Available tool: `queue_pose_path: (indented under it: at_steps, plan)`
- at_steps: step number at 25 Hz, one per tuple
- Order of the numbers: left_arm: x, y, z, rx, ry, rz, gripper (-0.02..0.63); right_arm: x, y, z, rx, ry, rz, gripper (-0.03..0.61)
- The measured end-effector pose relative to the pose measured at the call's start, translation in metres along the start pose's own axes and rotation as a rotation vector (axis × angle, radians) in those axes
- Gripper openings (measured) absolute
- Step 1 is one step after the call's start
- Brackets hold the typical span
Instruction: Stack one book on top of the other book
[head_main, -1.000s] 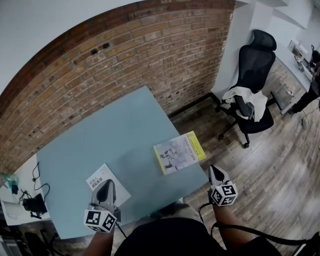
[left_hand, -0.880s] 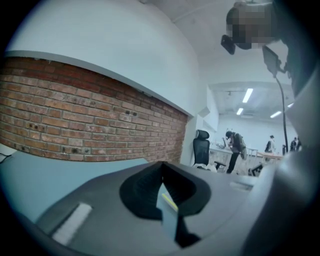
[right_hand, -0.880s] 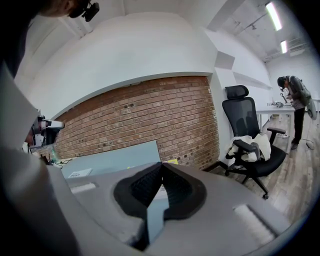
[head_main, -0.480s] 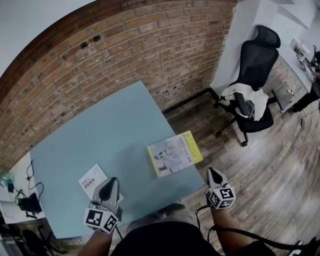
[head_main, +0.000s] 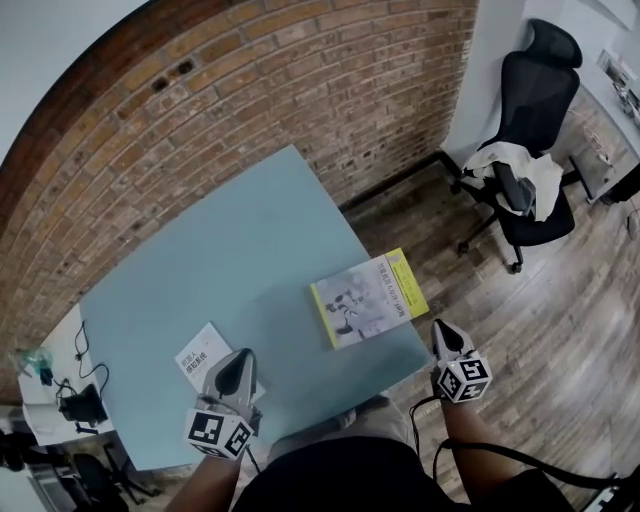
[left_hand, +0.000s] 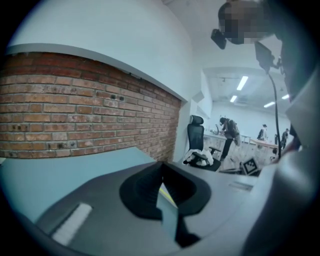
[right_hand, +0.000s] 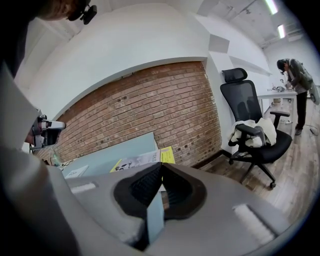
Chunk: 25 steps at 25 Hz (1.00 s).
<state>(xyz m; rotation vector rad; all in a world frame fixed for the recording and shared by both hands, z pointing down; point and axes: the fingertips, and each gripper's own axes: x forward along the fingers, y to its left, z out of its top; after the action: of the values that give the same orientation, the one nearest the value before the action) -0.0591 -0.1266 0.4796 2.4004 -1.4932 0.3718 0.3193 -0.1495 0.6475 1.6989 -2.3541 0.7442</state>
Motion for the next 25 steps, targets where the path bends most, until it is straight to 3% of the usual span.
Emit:
queue_pose_path:
  at_steps: [14, 18, 25]
  plan:
    - [0.017, 0.001, -0.002, 0.012, 0.054, 0.021, 0.005, 0.029, -0.007, -0.012, 0.055, 0.020, 0.058, 0.063]
    - [0.018, 0.004, -0.008, 0.004, 0.072, 0.036, 0.005, 0.034, -0.005, -0.011, 0.055, 0.032, 0.087, 0.125]
    - [0.024, -0.005, -0.008, 0.014, 0.072, 0.032, 0.005, 0.037, -0.011, -0.018, 0.075, 0.047, 0.099, 0.153]
